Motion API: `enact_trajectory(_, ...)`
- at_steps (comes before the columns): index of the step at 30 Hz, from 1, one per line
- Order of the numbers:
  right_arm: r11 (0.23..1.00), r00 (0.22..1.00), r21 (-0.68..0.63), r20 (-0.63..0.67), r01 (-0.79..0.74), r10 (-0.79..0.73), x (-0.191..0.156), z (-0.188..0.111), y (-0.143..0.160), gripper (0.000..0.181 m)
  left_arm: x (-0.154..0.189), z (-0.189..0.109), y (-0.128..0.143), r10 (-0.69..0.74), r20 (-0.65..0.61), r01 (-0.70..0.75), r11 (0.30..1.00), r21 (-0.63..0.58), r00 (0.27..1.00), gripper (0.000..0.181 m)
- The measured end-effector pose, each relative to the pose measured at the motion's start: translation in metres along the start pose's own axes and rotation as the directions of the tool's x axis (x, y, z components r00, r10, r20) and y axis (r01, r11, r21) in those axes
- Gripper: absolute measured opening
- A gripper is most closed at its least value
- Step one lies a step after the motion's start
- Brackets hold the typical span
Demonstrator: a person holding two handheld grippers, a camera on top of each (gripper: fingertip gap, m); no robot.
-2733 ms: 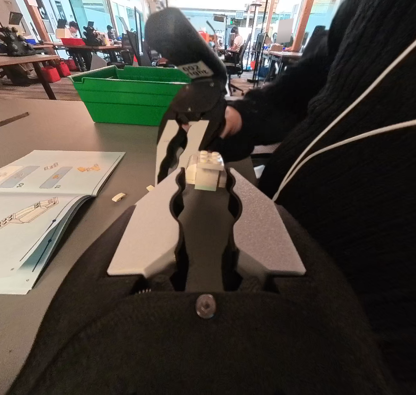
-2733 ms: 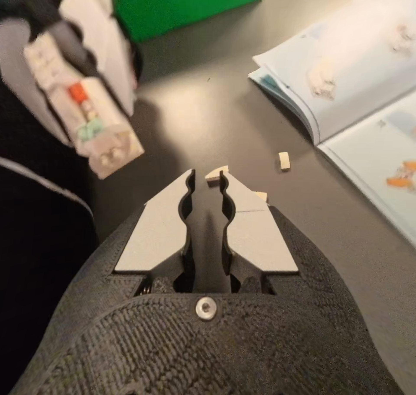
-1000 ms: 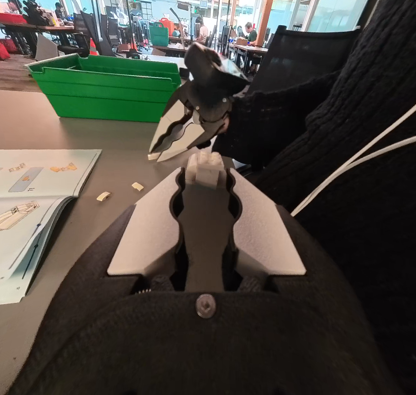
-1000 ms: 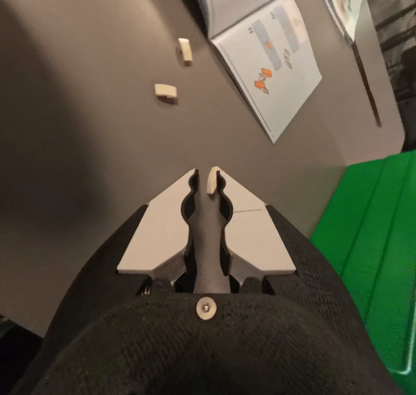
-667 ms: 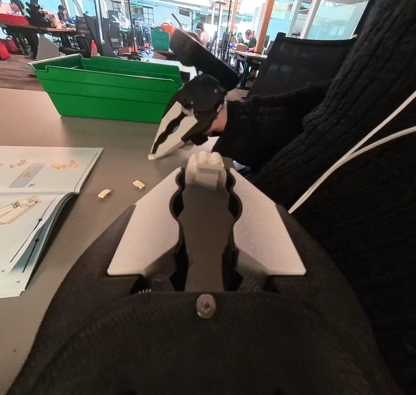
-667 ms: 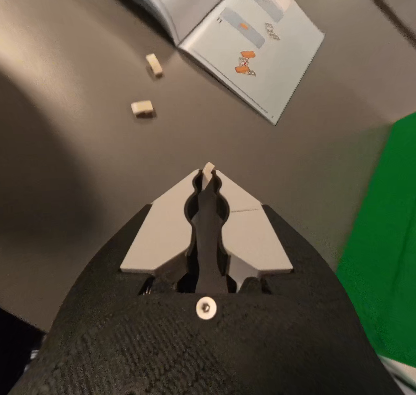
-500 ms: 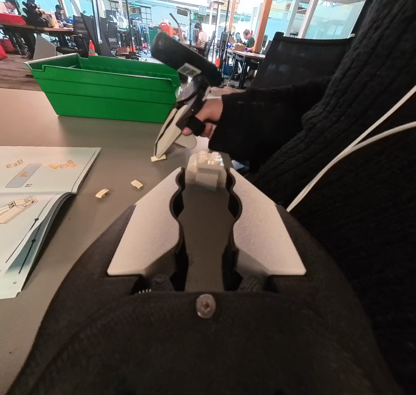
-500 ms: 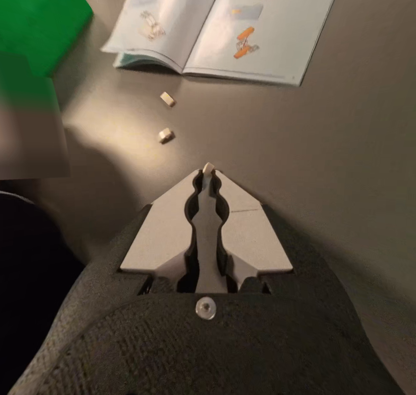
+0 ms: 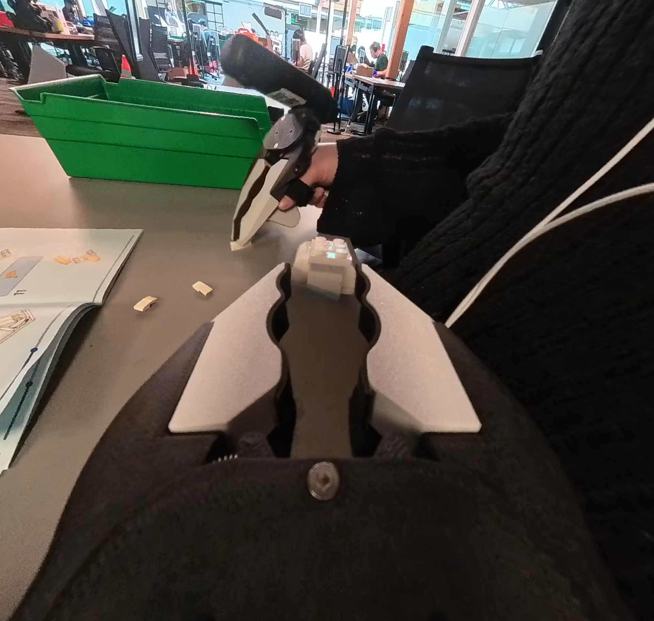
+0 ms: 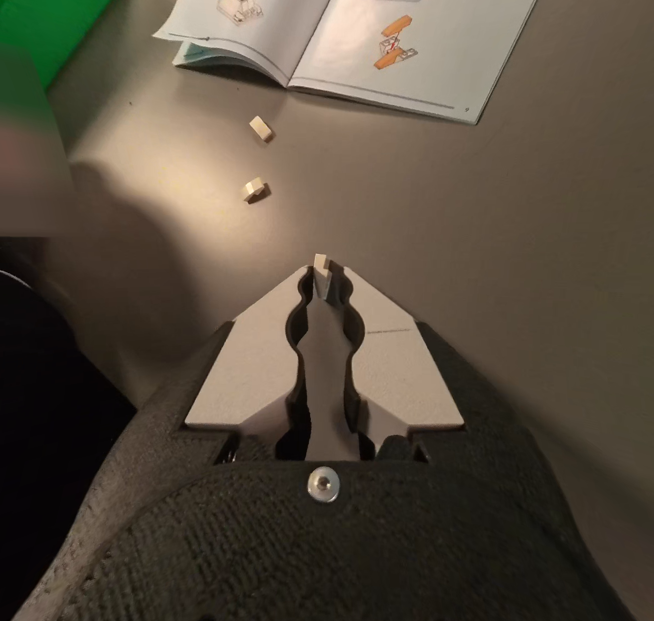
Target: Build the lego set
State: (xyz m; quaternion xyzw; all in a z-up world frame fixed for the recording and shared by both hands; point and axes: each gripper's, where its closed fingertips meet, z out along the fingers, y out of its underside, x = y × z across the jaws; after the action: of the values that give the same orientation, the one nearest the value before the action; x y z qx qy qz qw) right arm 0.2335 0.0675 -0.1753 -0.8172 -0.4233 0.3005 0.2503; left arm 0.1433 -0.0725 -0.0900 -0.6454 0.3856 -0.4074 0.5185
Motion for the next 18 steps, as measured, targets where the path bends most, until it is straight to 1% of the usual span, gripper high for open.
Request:
enact_trajectory(2, 0.999, 0.998, 0.004, -0.051, 0.045, -0.045, 0.006, -0.002, -0.001, 0.014, 0.0, 0.0, 0.0, 0.0, 0.0, 0.0, 1.0, 0.002, 1.0, 0.035)
enact_trajectory(4, 0.994, 0.992, 0.033, -0.074, 0.105, -0.102, 0.005, -0.005, -0.005, 0.015, 0.0, -0.001, 0.0, -0.002, 0.001, 0.002, 1.0, 0.004, 1.0, 0.035)
enact_trajectory(6, 0.975, 0.972, 0.063, -0.111, 0.214, -0.206, 0.001, -0.009, -0.011, 0.016, -0.001, -0.002, 0.0, -0.004, 0.003, 0.004, 1.0, 0.005, 1.0, 0.035)
enact_trajectory(8, 0.931, 0.918, 0.023, -0.18, 0.363, -0.354, 0.0, -0.012, -0.009, 0.017, -0.001, -0.002, 0.001, -0.008, 0.002, 0.008, 1.0, 0.005, 1.0, 0.035)
enact_trajectory(10, 0.849, 0.816, -0.064, -0.249, 0.524, -0.522, 0.0, -0.012, -0.002, 0.017, -0.001, -0.002, 0.001, -0.01, 0.003, 0.01, 1.0, 0.008, 1.0, 0.035)
enact_trajectory(12, 0.716, 0.653, -0.159, -0.313, 0.68, -0.69, -0.002, -0.012, 0.0, 0.015, -0.002, -0.003, 0.0, -0.013, 0.003, 0.013, 1.0, 0.011, 1.0, 0.035)
enact_trajectory(13, 0.649, 0.576, -0.205, -0.323, 0.732, -0.751, -0.004, -0.011, 0.002, 0.014, -0.002, -0.003, 0.0, -0.016, 0.001, 0.016, 1.0, 0.012, 1.0, 0.035)
enact_trajectory(14, 0.598, 0.518, -0.239, -0.323, 0.765, -0.792, -0.006, -0.009, 0.003, 0.013, -0.002, -0.003, 0.0, -0.018, -0.001, 0.018, 1.0, 0.012, 1.0, 0.035)
enact_trajectory(15, 0.575, 0.495, -0.257, -0.317, 0.777, -0.809, -0.007, -0.007, 0.005, 0.012, -0.002, -0.003, 0.001, -0.018, -0.001, 0.018, 1.0, 0.011, 1.0, 0.035)
enact_trajectory(16, 0.586, 0.506, -0.257, -0.316, 0.769, -0.803, -0.007, -0.004, 0.005, 0.011, -0.001, -0.003, 0.001, -0.016, -0.001, 0.016, 1.0, 0.01, 1.0, 0.035)
enact_trajectory(18, 0.652, 0.578, -0.219, -0.321, 0.726, -0.75, -0.004, -0.003, 0.003, 0.01, -0.001, -0.003, 0.001, -0.015, -0.002, 0.015, 1.0, 0.008, 1.0, 0.035)
